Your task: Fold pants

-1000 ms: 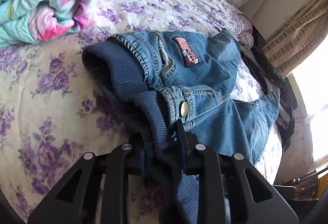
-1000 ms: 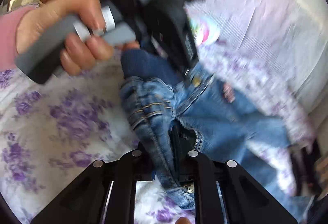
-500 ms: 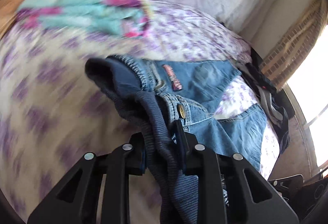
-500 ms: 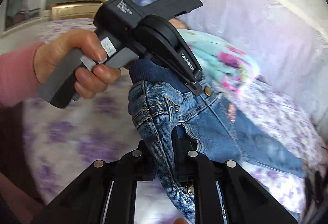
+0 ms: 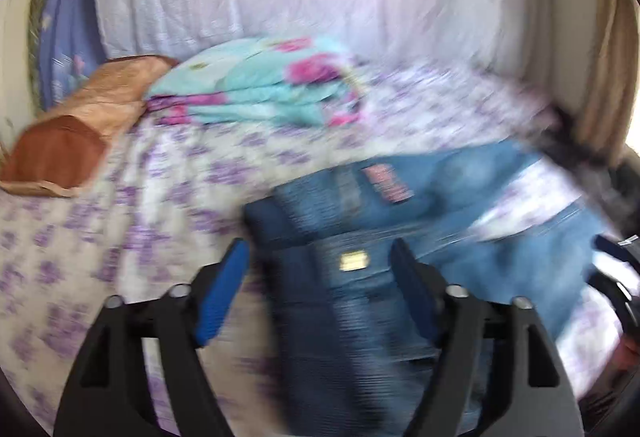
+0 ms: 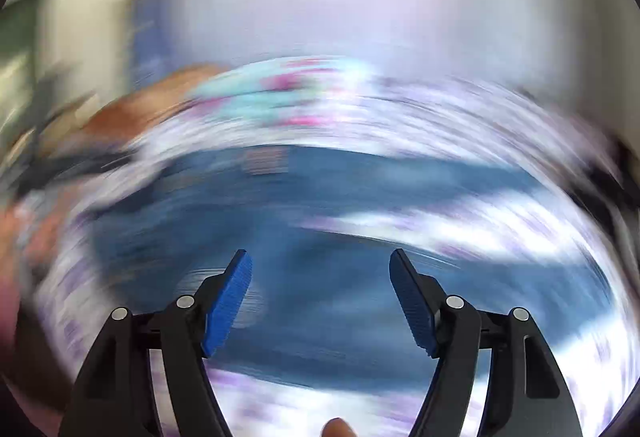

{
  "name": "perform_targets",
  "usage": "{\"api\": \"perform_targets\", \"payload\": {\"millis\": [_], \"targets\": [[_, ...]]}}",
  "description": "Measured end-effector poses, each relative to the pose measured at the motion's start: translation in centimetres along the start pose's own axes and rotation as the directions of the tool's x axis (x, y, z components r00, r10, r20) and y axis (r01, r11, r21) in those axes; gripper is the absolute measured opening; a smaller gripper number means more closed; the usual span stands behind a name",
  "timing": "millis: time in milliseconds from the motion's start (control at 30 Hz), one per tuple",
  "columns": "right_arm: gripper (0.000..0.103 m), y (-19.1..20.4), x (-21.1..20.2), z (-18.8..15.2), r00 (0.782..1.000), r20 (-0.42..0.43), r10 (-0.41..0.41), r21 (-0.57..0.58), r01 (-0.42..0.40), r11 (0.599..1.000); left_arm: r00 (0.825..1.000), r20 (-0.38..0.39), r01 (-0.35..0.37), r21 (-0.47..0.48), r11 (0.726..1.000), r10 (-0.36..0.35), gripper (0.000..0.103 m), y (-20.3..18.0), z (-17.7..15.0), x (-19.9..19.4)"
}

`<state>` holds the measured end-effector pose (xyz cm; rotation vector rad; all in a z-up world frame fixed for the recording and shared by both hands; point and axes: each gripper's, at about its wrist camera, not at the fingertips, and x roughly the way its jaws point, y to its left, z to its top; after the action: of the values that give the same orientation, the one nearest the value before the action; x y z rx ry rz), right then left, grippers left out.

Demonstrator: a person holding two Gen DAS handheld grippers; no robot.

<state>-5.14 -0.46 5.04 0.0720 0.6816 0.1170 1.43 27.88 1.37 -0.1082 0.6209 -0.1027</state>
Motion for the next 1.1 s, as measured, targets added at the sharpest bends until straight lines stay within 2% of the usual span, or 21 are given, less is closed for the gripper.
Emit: {"api": "perform_targets", "payload": {"millis": [33,100,133,167,233,300,367,433,467,500,533,600,733,800,833,867,900,933,967,1033,1100], "targets": [[0.074,-3.3,-0.3,-0.3,0.998,-0.019,-0.053,0.093,0.054,0.994,0.999,-0.002,0.047,-0.007,0.999,-0.047,0.081,-1.0,0.0,0.1],[0.074,-10.3,-1.1,-1.6,0.986,-0.067,-0.153,0.297,0.166,0.940,0.989,-0.035,0.145,-0.014,0.989,-0.145,0.083,-3.2,-0.7,1.0],[0.074,-13.4,-1.3,-2.3,0.978,-0.084,-0.188,0.382,0.206,0.901,0.982,-0.065,0.174,-0.025,0.984,-0.175,0.086,-4.3,-1.3,1.9],[0.074,-16.6,-1.5,-3.2,0.967,-0.120,-0.226,0.471,0.256,0.844,0.978,-0.097,0.180,-0.043,0.983,-0.184,0.087,-5.1,-2.1,2.9],[0.074,-21.3,-1.0,-4.6,0.960,-0.164,-0.225,0.577,0.279,0.768,0.970,-0.154,0.179,-0.084,0.980,-0.190,0.087,-6.0,-3.3,4.7],[0.074,-23.6,0.3,-5.6,0.958,-0.214,-0.190,0.624,0.284,0.728,0.969,-0.192,0.134,-0.124,0.983,-0.156,0.086,-6.2,-4.5,6.3],[0.074,-25.7,2.1,-6.6,0.967,-0.230,-0.110,0.676,0.240,0.696,0.975,-0.180,0.108,-0.126,0.986,-0.129,0.086,-6.8,-5.2,5.8],[0.075,-26.5,3.7,-6.4,0.976,-0.201,-0.084,0.682,0.201,0.703,0.979,-0.174,0.085,-0.132,0.988,-0.108,0.087,-7.0,-5.1,5.8],[0.061,-26.2,3.9,-6.0,0.976,-0.197,-0.092,0.670,0.203,0.715,0.980,-0.173,0.078,-0.139,0.987,-0.102,0.087,-6.9,-5.2,5.5],[0.042,-25.9,4.3,-5.4,0.975,-0.194,-0.105,0.641,0.207,0.739,0.980,-0.175,0.069,-0.143,0.987,-0.094,0.087,-7.0,-5.3,5.6],[0.013,-25.8,4.6,-4.9,0.976,-0.193,-0.104,0.610,0.202,0.766,0.980,-0.179,0.059,-0.140,0.988,-0.084,0.087,-7.1,-5.4,5.6],[0.011,-25.8,3.3,-4.1,0.982,-0.161,-0.100,0.588,0.177,0.789,0.982,-0.183,0.034,-0.127,0.991,-0.057,0.087,-7.0,-5.4,5.3],[0.010,-26.2,-1.8,-4.5,0.991,-0.094,-0.094,0.597,0.132,0.791,0.979,-0.204,-0.007,-0.104,0.995,-0.014,0.087,-7.3,-5.4,5.3],[0.010,-26.2,-2.6,-6.0,0.988,-0.117,-0.103,0.596,0.153,0.788,0.978,-0.209,-0.010,-0.088,0.996,-0.008,0.087,-7.6,-5.6,5.4],[0.012,-26.3,-2.0,-7.1,0.982,-0.156,-0.106,0.585,0.178,0.792,0.978,-0.209,-0.012,-0.078,0.997,-0.004,0.088,-7.7,-5.7,5.4],[0.027,-26.5,-1.2,-8.2,0.973,-0.202,-0.108,0.574,0.207,0.792,0.978,-0.210,-0.017,-0.065,0.998,0.003,0.089,-7.9,-5.8,5.5],[0.034,-26.9,-1.1,-9.2,0.969,-0.226,-0.097,0.578,0.214,0.787,0.976,-0.216,-0.026,-0.045,0.999,0.016,0.089,-8.1,-5.8,5.6],[0.034,-27.2,-1.4,-9.7,0.976,-0.202,-0.075,0.595,0.183,0.783,0.975,-0.221,-0.031,-0.022,0.999,0.025,0.089,-8.3,-5.8,5.5],[0.039,-27.5,-1.9,-9.7,0.978,-0.197,-0.063,0.604,0.171,0.778,0.974,-0.225,-0.034,-0.008,0.999,0.031,0.089,-8.4,-5.6,5.4],[0.047,-27.6,-3.5,-9.1,0.977,-0.205,-0.063,0.603,0.177,0.778,0.975,-0.217,-0.044,0.044,0.998,0.052,0.089,-8.2,-5.0,4.5],[0.054,-26.8,-5.8,-7.4,0.984,-0.152,-0.093,0.564,0.163,0.809,0.981,-0.172,-0.070,0.099,0.993,0.087,0.089,-7.5,-3.7,3.0]]}}
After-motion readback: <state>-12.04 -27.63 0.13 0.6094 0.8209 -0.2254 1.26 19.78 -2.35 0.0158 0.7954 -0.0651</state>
